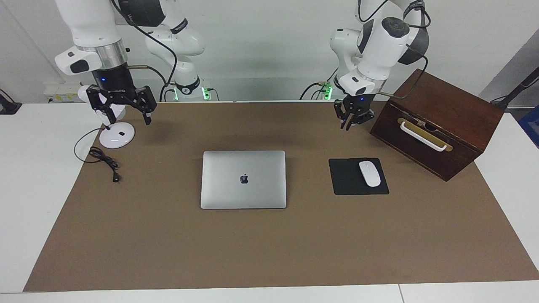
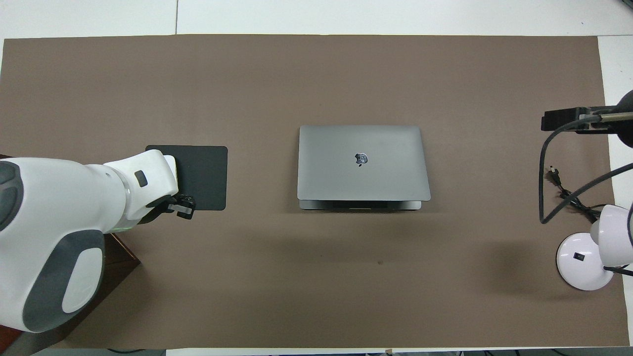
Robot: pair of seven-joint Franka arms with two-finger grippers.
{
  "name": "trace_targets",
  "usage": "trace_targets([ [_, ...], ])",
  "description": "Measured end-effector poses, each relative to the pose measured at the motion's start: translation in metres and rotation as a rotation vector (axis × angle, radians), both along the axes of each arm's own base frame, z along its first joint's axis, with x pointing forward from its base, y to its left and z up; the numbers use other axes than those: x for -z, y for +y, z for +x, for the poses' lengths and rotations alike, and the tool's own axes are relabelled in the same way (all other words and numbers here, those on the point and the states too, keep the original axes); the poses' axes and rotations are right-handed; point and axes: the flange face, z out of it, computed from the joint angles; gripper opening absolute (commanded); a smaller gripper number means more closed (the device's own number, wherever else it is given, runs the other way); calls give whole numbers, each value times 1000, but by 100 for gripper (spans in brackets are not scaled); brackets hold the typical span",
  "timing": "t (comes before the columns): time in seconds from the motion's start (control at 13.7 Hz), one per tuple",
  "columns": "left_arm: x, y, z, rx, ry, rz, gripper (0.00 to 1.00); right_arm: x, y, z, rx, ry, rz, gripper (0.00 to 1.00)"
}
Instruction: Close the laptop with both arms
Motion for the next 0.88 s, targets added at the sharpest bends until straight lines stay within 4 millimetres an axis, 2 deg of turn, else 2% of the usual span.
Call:
trace_targets([
  [0.22,-13,29,10,-55,-7,7,100,0,-9,-3,-21,16,-11,100],
  [0.44,-30,74,24,-151,-37,0,100,0,-15,-3,-44,17,-18,100],
  [0.66,-51,136,34,-273,-61,-2,100,-1,-14,-3,-52,16,-20,100],
  [0.88,-71,169,38,-338,-72,-2,100,-1,-15,-6,-63,37,-25,100],
])
